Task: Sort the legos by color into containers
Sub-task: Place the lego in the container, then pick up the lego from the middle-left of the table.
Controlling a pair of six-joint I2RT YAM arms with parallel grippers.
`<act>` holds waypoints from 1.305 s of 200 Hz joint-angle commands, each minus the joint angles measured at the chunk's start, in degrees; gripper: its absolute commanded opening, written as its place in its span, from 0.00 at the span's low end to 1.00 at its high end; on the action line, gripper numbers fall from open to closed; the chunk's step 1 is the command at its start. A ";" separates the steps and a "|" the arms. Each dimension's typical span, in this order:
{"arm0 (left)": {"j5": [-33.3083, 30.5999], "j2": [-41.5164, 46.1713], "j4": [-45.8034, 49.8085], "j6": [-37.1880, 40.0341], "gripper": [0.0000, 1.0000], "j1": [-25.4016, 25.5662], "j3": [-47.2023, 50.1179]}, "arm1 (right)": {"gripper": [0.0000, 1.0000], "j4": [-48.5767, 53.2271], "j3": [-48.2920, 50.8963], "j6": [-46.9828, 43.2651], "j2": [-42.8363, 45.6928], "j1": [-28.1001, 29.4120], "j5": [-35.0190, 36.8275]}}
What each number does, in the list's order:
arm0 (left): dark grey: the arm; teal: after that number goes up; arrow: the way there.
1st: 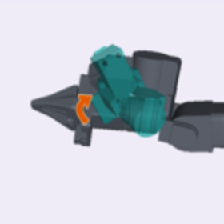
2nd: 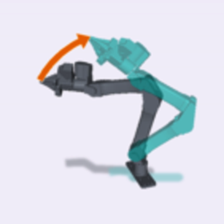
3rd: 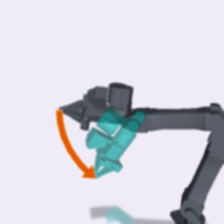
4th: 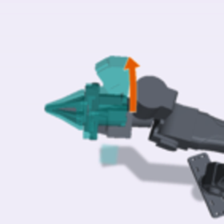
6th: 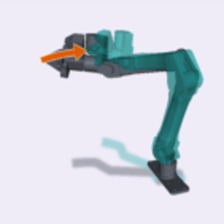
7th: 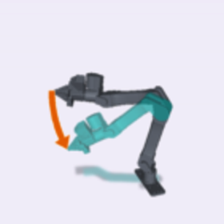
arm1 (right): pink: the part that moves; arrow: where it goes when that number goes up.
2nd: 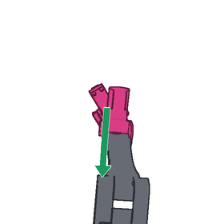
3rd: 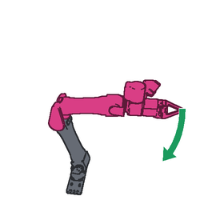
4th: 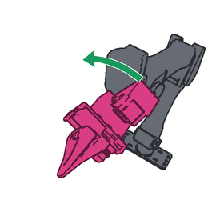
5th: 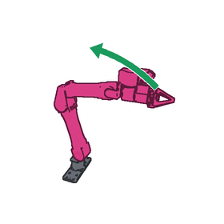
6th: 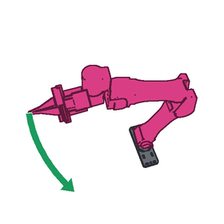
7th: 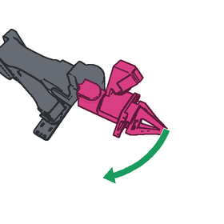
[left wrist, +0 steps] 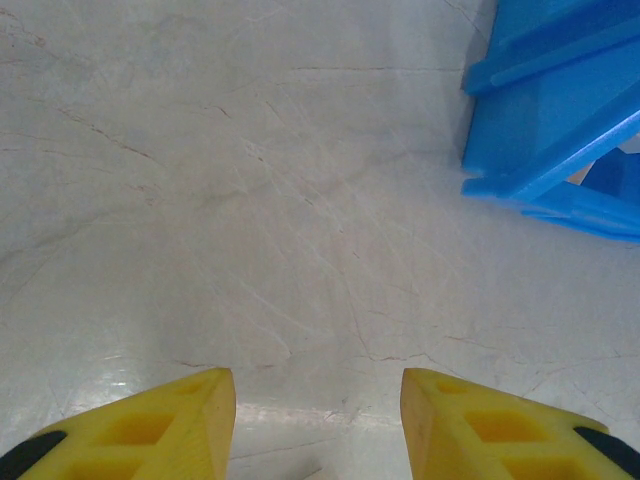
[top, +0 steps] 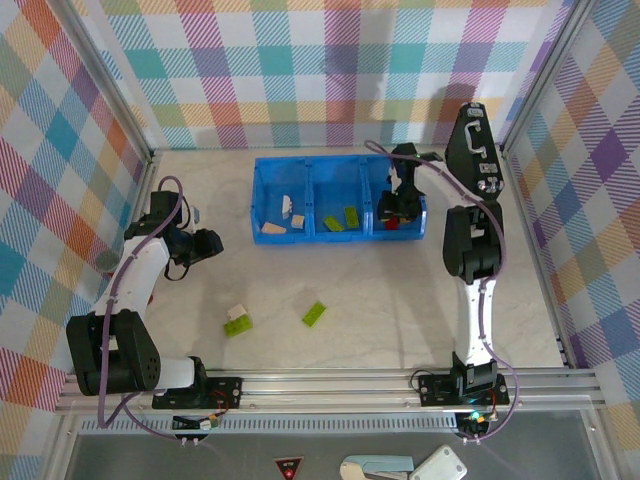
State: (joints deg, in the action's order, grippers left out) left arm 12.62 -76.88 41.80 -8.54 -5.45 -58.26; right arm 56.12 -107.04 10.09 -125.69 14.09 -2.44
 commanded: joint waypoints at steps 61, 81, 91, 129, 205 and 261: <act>2.01 -0.50 1.48 -1.00 0.47 1.35 0.27 | 0.48 0.15 10.38 2.07 16.14 -0.07 -2.20; 0.16 -0.22 2.19 -1.88 0.48 4.90 -0.09 | 0.48 -0.99 15.16 2.72 19.96 -0.15 -2.40; -1.12 -0.33 2.94 -2.22 0.48 6.91 -0.68 | 0.48 -1.75 18.01 3.13 22.28 -0.11 -2.39; -5.84 -0.65 5.65 -3.64 0.48 15.33 -2.94 | 0.48 -4.39 27.90 4.64 29.93 -0.11 -2.85; -11.77 -4.66 4.47 -10.64 0.48 34.10 -4.76 | 0.48 -6.44 41.10 6.48 40.94 -0.10 -2.93; -15.33 -9.11 3.71 -15.19 0.49 46.18 -6.44 | 0.48 -6.04 46.23 6.90 46.19 -0.11 -2.01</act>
State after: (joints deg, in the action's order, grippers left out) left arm -0.01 -84.36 44.88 -20.47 36.91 -62.15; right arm 50.09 -62.43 16.08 -82.02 14.09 -4.16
